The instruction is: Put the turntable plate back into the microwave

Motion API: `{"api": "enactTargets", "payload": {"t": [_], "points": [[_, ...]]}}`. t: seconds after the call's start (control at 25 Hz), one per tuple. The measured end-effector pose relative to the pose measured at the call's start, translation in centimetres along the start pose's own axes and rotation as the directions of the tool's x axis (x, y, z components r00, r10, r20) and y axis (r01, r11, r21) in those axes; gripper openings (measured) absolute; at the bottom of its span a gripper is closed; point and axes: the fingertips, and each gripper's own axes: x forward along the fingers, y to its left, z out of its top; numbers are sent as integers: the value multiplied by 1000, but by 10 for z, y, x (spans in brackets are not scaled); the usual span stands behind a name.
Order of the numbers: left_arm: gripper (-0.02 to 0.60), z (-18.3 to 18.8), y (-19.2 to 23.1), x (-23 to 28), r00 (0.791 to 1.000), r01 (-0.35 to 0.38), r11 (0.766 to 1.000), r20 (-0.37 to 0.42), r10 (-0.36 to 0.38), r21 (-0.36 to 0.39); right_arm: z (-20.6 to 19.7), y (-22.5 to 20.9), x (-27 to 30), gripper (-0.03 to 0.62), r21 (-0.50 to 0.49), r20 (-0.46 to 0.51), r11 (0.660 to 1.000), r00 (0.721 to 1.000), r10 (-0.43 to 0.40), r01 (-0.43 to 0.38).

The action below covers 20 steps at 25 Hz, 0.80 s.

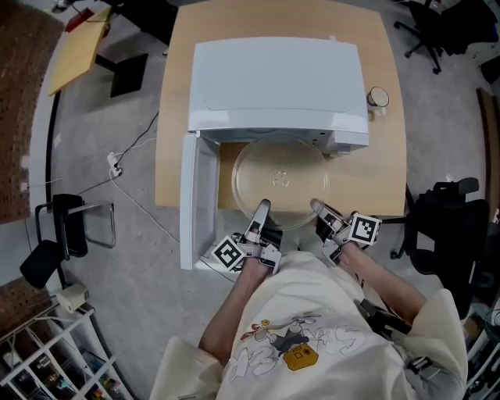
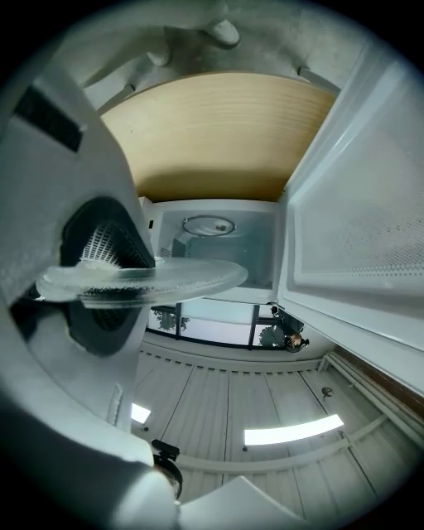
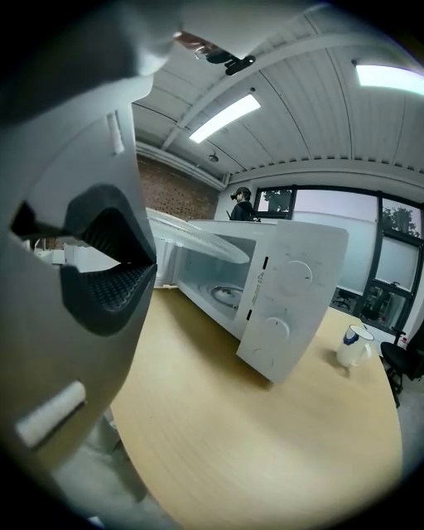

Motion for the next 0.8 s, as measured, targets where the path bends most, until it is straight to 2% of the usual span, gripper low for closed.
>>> {"api": "enactTargets", "payload": {"t": [0.2, 0.4, 0.56, 0.8], "points": [[29, 18, 7, 13, 999, -4, 1000, 54, 2, 28, -1, -5, 17, 7, -16, -64, 1000, 998, -17, 16], [29, 26, 16, 24, 998, -11, 999, 65, 8, 41, -6, -38, 29, 6, -104, -149, 979, 971, -187, 172], [29, 32, 23, 27, 995, -16, 999, 96, 13, 31, -18, -42, 39, 6, -143, -223, 971, 950, -220, 191], [29, 52, 32, 40, 988, -1, 1000, 157, -3, 28, -23, -43, 48, 7, -167, -241, 962, 937, -254, 217]]}}
